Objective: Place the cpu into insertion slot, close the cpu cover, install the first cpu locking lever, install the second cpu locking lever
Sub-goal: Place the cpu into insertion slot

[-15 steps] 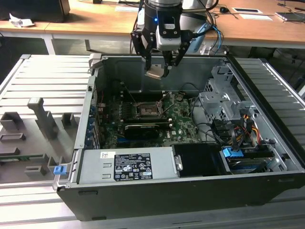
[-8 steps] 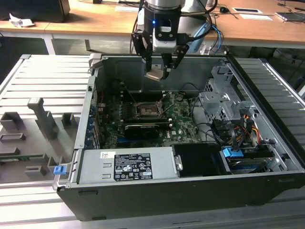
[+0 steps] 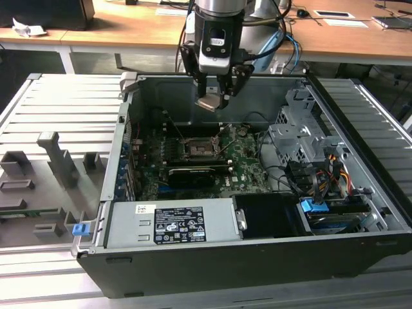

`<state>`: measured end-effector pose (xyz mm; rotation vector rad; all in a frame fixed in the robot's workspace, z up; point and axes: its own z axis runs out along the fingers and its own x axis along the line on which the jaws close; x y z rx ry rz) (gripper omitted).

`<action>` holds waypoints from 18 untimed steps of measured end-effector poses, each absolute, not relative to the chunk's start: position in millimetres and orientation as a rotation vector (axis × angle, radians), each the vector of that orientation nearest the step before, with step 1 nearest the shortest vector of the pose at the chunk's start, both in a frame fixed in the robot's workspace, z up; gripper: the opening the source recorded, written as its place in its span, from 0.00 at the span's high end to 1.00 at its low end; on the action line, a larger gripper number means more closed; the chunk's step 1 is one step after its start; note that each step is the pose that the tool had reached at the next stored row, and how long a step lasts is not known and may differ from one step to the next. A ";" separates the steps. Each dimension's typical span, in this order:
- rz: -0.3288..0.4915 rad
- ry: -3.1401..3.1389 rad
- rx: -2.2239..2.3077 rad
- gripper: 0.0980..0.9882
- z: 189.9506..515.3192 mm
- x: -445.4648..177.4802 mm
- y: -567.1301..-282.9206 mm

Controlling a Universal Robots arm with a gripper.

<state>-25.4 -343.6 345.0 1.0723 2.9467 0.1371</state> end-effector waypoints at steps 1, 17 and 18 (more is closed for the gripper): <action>0.137 2.944 1.079 0.51 344.7 -27.2 -343.7; 0.133 2.796 1.401 0.51 332.9 -33.6 -343.6; 0.132 2.794 1.404 0.51 332.7 -33.6 -343.6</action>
